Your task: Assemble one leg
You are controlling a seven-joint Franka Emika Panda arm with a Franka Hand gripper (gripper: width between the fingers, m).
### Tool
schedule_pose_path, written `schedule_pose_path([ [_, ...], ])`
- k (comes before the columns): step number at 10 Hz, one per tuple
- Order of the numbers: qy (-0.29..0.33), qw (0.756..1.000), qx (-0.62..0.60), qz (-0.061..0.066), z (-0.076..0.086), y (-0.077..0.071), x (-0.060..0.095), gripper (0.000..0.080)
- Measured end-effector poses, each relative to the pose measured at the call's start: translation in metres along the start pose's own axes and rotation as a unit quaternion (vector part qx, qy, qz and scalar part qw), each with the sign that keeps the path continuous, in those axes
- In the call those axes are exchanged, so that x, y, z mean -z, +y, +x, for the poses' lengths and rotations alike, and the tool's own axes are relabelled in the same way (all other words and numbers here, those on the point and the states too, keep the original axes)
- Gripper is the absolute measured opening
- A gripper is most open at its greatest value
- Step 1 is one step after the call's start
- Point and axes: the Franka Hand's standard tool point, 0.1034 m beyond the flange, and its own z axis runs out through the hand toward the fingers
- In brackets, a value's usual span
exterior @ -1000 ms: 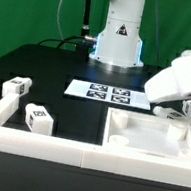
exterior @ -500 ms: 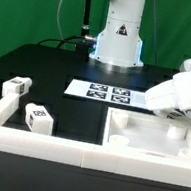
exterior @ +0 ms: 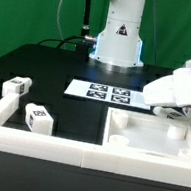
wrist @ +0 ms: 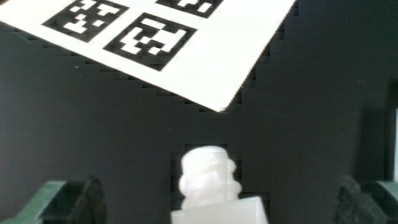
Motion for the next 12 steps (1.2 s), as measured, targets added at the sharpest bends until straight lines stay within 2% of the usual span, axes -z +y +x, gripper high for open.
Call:
schedule_pose_path([
  [3,0.001,1.0,0.005,0.001,0.003,0.004,-0.003,0.0649],
  [6,0.004,1.0,0.008,0.0,0.015,0.001,-0.012,0.0649],
  [11,0.012,1.0,0.013,0.002,0.019,-0.001,-0.017,0.0638],
  [12,0.012,1.0,0.014,0.002,0.019,0.0,-0.016,0.0467],
])
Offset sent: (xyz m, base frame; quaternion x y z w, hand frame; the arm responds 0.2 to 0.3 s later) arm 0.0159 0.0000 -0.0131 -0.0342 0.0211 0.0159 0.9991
